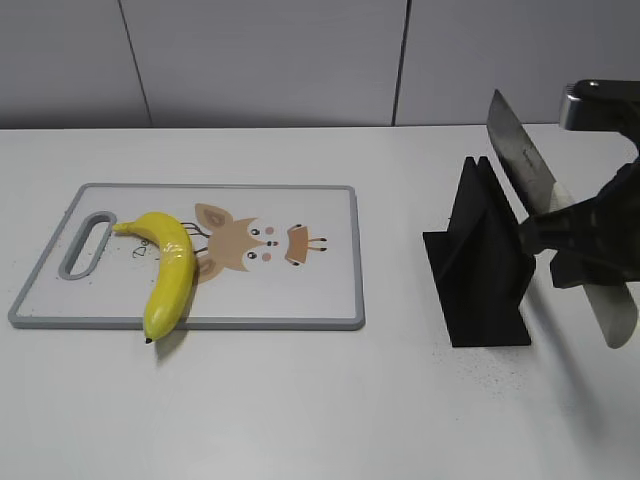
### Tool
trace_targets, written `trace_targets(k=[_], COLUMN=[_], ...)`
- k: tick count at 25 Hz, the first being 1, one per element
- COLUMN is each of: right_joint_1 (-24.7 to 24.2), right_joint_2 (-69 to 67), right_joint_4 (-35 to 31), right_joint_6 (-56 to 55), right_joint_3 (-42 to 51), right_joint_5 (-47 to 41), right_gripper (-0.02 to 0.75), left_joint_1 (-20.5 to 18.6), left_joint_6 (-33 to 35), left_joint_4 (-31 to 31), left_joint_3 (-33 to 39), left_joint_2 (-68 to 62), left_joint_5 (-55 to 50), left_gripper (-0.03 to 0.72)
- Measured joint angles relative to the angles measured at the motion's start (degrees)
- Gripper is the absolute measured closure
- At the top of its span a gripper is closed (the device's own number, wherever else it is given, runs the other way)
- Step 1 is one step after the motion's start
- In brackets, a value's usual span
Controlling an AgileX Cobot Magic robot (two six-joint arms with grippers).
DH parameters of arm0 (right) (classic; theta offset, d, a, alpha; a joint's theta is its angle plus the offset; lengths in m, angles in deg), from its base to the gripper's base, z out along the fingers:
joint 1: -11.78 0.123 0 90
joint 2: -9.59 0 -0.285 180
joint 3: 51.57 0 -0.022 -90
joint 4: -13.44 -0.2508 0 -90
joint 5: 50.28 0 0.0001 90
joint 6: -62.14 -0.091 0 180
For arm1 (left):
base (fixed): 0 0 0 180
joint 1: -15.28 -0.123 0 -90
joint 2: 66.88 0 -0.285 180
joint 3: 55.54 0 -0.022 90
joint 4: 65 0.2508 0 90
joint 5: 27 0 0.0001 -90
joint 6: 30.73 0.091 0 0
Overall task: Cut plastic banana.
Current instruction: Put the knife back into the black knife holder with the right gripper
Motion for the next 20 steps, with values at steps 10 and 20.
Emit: trace_targets(k=[10,20], right_joint_1=[0.00,0.00], right_joint_2=[-1.87,-6.60], right_joint_4=[-4.40,-4.49], right_joint_6=[1.98,2.42], right_joint_3=[-4.57,-4.68], right_joint_5=[-0.40,-0.72], right_gripper=[0.559,0.559], left_joint_1=[0.00,0.00], left_joint_6=[0.00,0.00], left_joint_4=[0.00,0.00], left_joint_3=[0.00,0.00], left_joint_2=[0.00,0.00], left_joint_5=[0.00,0.00], left_gripper=[0.099,0.105])
